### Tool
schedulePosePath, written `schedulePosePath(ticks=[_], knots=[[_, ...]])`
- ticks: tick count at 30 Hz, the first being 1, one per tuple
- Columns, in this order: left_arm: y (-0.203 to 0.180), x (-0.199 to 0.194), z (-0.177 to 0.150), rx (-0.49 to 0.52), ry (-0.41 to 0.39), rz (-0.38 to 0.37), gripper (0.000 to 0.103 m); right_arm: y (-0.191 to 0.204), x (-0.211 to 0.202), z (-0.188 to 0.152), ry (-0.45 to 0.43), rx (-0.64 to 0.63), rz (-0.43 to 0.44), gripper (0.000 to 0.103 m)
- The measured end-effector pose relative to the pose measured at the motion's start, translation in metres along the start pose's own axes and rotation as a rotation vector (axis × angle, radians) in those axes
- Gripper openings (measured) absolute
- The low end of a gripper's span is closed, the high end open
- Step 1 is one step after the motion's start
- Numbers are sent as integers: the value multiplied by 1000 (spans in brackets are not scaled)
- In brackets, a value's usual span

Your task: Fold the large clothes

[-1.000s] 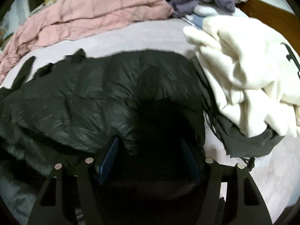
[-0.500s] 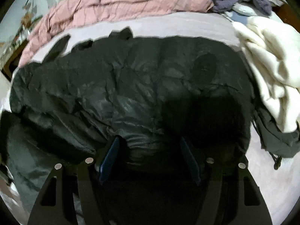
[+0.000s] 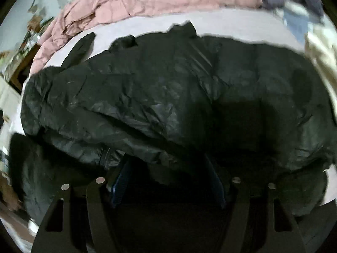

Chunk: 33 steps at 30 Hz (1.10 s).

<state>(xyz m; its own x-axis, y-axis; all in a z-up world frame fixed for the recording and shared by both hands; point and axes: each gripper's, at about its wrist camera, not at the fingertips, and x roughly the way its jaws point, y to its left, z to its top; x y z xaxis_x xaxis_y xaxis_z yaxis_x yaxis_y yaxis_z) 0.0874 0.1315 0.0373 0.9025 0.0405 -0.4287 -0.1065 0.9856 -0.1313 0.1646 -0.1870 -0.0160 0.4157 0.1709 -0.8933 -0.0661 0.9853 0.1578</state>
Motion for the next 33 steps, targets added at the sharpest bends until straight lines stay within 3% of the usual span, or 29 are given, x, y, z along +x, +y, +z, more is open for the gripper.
schedulePosePath(ticks=[2, 5, 7, 9, 12, 16, 18, 21, 26, 28, 31, 33], knots=[[1, 1, 1, -2, 1, 2, 67, 5, -8, 2, 6, -13, -11, 69], [8, 3, 3, -37, 4, 5, 67, 6, -33, 10, -91, 16, 10, 69], [13, 4, 3, -66, 8, 6, 67, 6, -37, 18, -130, 36, -20, 69], [19, 3, 4, -84, 8, 12, 68, 6, -26, 24, -117, 41, -53, 69], [24, 1, 6, -80, 8, 33, 67, 0, 13, 15, 19, 36, -67, 69], [26, 12, 37, -104, 77, -56, 67, 5, 1, 7, -27, -8, -75, 69], [14, 23, 63, -27, 94, -43, 67, 1, -19, 9, -85, 7, -24, 69], [-14, 69, 93, 84, 220, -92, 68, -1, -46, 15, -167, 24, -24, 69], [-48, 184, 97, 85, 473, -79, 68, -2, -61, 9, -203, 5, -66, 69], [-51, 226, 86, 77, 563, -38, 66, -8, -59, 7, -195, 11, -81, 69], [-44, 261, 67, 74, 610, 120, 54, -22, -50, 9, -172, 53, -56, 69], [-39, 275, 54, 36, 666, 78, 52, -30, -45, 11, -159, 70, -41, 69]])
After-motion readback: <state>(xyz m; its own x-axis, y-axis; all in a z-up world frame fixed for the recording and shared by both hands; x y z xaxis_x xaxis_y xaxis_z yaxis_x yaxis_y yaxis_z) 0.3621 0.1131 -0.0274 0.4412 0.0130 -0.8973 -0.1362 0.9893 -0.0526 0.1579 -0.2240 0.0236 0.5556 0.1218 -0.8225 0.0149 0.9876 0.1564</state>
